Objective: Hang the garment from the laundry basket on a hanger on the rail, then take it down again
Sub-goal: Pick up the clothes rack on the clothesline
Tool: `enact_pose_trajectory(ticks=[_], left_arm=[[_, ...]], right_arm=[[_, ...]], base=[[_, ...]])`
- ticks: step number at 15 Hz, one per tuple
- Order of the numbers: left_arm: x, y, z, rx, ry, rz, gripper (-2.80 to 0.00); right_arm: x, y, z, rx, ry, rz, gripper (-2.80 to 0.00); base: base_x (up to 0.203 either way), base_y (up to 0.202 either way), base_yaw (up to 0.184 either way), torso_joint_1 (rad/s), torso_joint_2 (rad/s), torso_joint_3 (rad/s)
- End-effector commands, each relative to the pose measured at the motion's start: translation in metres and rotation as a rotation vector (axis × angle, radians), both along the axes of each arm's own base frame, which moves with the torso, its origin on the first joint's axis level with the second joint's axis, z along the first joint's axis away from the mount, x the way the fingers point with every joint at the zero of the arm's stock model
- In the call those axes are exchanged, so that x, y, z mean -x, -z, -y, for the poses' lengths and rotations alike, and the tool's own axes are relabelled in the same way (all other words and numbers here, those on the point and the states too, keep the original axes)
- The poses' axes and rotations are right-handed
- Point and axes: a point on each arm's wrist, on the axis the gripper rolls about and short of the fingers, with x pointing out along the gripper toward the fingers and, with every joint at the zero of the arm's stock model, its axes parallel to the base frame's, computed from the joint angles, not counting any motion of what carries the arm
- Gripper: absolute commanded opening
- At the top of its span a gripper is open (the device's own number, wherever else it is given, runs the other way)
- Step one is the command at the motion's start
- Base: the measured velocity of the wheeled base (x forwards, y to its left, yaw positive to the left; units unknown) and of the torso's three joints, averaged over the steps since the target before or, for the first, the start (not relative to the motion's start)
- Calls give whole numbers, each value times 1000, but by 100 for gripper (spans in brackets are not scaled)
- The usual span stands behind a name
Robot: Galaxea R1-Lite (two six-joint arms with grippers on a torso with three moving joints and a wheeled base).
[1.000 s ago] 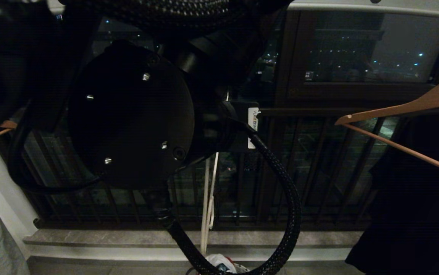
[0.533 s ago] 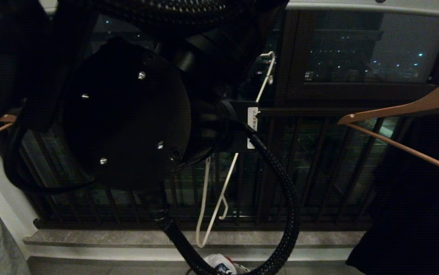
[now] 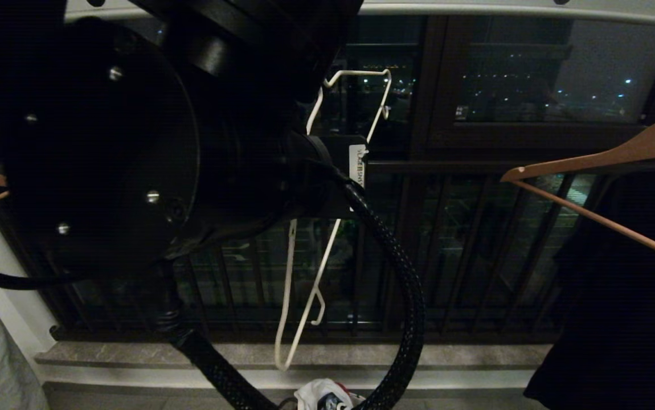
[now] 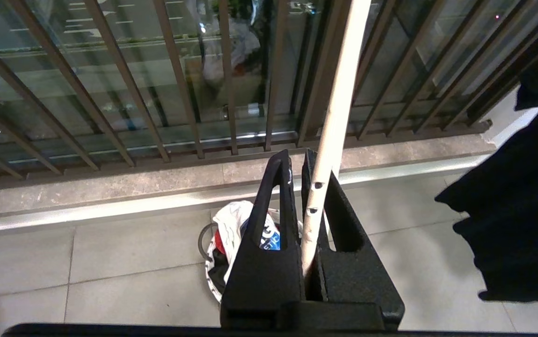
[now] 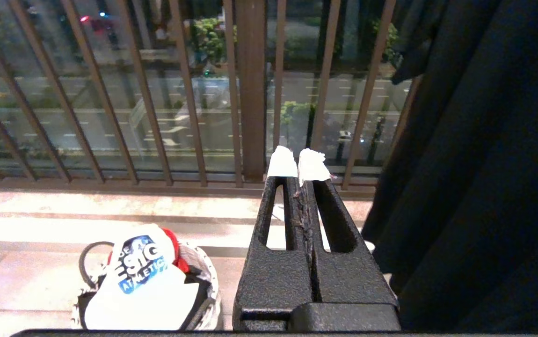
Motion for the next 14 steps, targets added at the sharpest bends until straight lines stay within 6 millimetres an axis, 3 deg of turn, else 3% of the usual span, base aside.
enact_pose_trajectory(ticks=[1,5,9,14], left_arm=[[5,-4,-9,11,-4,6,-280],[16,2,-19,-12,20,-8,-280],[34,1,-44,-25,55,0,-280],[40,43,-57,-145,142,-72,-280]], right_arm=[[0,0,0,0,-2,-1,-280],[0,0,0,-1,-1,-1,-280],[0,0,0,0,-2,-1,-280],[0,0,0,-1,-2,-1,-280]], base=[[0,0,0,0,0,0],[0,0,0,0,0,0],[0,0,0,0,0,0],[0,0,0,0,0,0]])
